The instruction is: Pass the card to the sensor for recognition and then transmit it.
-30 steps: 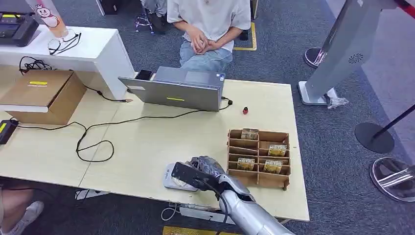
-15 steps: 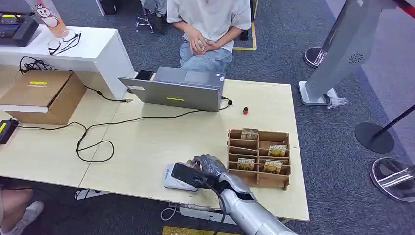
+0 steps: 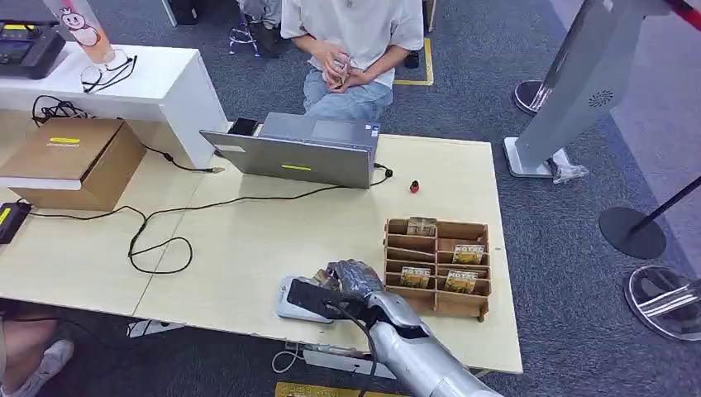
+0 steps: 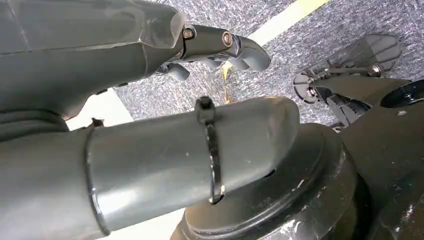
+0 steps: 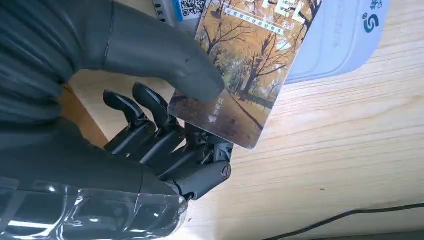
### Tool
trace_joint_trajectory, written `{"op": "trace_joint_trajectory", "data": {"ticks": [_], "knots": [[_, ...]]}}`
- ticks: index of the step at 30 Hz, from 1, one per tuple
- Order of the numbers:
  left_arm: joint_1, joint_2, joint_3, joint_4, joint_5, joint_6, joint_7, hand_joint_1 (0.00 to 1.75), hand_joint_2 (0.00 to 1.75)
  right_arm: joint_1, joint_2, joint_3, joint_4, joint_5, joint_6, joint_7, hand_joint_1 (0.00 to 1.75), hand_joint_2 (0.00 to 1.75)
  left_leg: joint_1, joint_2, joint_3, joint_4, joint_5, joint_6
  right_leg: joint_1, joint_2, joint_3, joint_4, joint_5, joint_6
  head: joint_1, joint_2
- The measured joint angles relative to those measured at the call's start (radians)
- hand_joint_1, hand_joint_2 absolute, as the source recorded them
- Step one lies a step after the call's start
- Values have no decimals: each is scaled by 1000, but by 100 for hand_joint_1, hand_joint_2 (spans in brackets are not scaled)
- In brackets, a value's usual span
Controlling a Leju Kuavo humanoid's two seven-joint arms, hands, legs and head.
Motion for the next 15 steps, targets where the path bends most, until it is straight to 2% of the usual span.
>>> {"op": "trace_joint_trajectory", "data": {"ticks": [15], "knots": [[0,-4,-1,0,4,0,0,0,0,0,3,0,0,27,1,0,175,175,0,0,0,0,0,0,0,0,0,0,0,0,0,0]]}}
